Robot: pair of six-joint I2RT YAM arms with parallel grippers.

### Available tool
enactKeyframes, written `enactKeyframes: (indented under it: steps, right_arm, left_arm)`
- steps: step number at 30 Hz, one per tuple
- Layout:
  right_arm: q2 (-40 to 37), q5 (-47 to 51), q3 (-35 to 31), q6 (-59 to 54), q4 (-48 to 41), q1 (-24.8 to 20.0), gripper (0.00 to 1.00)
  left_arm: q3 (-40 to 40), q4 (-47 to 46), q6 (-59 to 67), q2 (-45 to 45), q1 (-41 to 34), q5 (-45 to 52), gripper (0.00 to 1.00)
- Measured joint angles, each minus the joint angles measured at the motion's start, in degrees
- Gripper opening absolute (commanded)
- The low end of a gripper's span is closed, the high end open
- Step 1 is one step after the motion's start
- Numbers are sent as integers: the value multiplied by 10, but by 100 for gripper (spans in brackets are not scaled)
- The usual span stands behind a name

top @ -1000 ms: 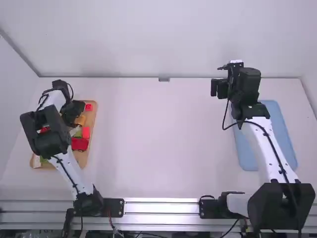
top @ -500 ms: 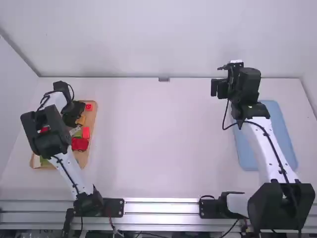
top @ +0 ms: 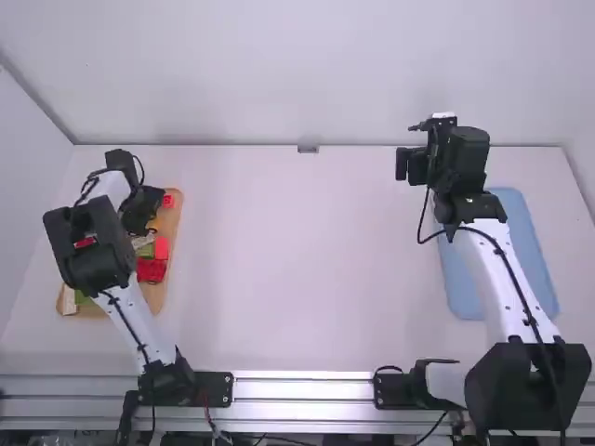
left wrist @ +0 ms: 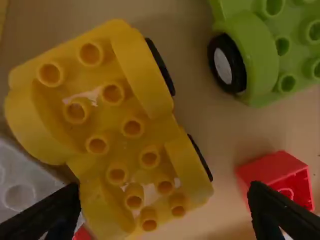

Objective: Assemble lego blocks to make yellow taxi

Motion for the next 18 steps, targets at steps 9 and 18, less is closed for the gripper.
enactKeyframes:
  steps: [9, 18]
  right_arm:
    - [0, 0, 0, -3, 0, 0, 98]
    - [0, 2, 0, -2, 1, 0, 98]
  left_arm:
    - [0, -30, -5, 0, 2, -1, 92]
    - [0, -11, -79, 0, 3, -5, 91]
